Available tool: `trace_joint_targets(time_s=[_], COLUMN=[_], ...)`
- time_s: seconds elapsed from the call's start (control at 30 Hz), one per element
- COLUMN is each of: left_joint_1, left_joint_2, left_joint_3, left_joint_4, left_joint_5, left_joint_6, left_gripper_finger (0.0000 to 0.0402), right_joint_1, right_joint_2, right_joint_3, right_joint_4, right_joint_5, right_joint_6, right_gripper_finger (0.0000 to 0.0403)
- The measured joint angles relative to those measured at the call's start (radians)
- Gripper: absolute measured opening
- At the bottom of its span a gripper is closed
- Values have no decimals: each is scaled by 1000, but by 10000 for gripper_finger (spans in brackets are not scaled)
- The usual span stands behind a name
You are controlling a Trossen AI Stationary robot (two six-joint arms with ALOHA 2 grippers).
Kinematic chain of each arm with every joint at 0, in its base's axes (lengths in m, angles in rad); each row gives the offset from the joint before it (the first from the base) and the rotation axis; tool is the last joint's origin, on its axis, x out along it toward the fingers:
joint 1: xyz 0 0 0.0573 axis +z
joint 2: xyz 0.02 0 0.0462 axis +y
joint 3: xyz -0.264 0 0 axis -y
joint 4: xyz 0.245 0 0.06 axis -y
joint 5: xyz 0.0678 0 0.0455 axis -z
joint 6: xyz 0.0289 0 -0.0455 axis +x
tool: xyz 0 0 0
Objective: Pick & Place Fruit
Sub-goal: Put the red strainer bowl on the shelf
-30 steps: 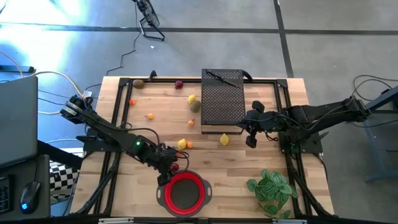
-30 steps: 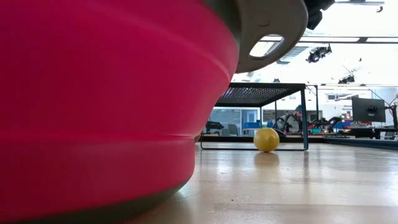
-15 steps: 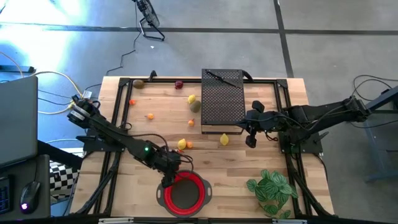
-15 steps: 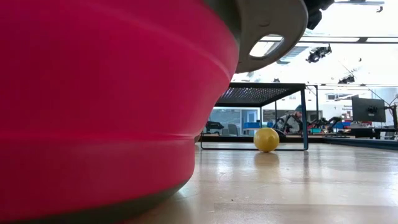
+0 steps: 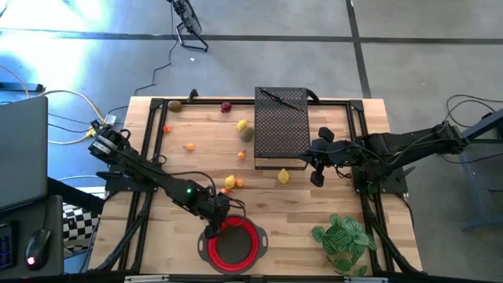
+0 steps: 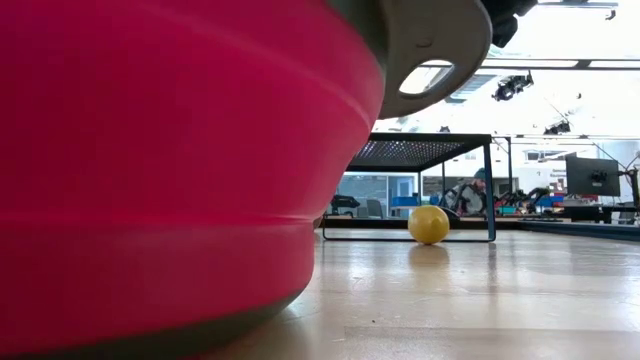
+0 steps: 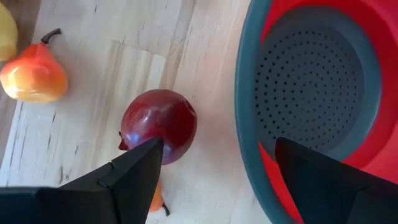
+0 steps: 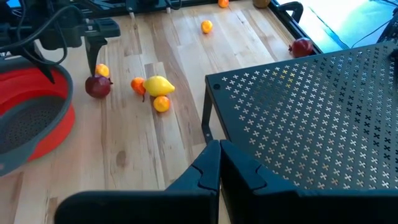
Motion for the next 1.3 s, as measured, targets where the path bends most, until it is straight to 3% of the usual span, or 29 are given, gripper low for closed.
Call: trace_joint_targets(time_s=[0.27, 0.57, 0.7, 1.3], left_joint_1=[-1, -1, 0, 0], left_joint_2=[47, 56, 59, 61], left_joint_3=[-1, -2, -4, -7], left_joint_4=[114, 115, 107, 104], left_joint_5=[-3, 14, 52, 49], left_joint_6=[14, 23, 21, 15], left_gripper_finger=[306, 291, 249, 55], right_joint_1=[0, 0, 0, 0], right_joint_2=[0, 0, 0, 0], right_joint_3=[0, 0, 0, 0], right_joint_4=[0, -4, -4, -5], right_joint_5=[0, 0, 0, 0], right_joint_6=[0, 0, 0, -1], right_gripper_finger=[2, 2, 2, 2])
